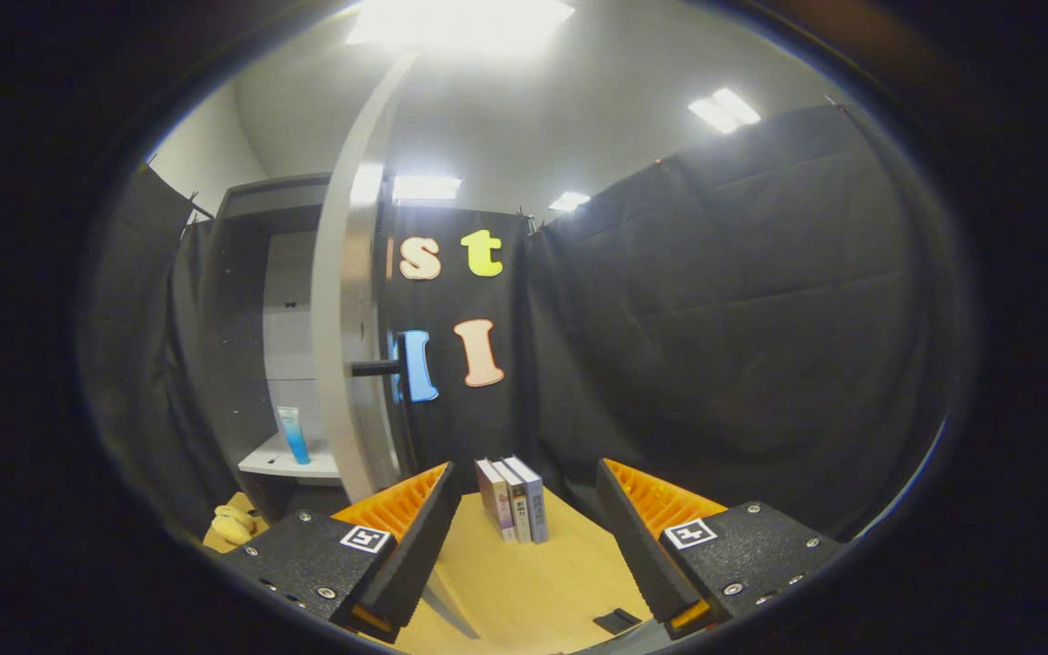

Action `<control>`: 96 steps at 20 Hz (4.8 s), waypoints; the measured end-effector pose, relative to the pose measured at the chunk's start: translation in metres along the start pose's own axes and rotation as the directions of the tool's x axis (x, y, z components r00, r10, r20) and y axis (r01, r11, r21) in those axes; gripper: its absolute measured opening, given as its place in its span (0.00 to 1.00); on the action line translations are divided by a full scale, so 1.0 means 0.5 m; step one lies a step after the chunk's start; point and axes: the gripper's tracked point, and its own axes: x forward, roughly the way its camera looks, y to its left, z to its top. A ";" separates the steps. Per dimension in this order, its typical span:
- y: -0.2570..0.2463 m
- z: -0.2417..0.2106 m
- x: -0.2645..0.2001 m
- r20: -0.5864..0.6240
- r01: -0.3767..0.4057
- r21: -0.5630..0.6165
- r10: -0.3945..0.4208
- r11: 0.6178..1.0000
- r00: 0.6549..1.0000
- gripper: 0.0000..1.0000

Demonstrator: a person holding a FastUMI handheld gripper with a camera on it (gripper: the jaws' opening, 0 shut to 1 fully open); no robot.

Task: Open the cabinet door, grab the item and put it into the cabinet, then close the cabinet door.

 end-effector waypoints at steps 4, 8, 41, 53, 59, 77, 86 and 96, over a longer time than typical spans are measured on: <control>-0.011 0.020 0.075 -0.007 0.035 -0.010 -0.035 0.999 0.999 0.93; 0.014 0.000 0.106 -0.042 0.029 -0.008 -0.029 1.000 0.999 0.93; 0.389 -0.017 0.012 -0.041 -0.326 -0.008 0.325 0.945 0.945 0.89; 0.553 -0.024 0.043 -0.057 -0.444 0.045 0.446 0.895 0.893 0.90; 0.691 -0.038 0.070 -0.095 -0.530 0.034 0.531 0.847 0.842 0.91; 0.729 -0.047 0.017 -0.062 -0.559 0.009 0.558 0.829 0.827 0.93; 0.578 -0.014 -0.131 0.019 -0.529 0.012 0.529 0.849 0.849 0.93; 0.501 -0.110 -0.277 0.040 -0.507 -0.045 0.509 0.861 0.860 0.93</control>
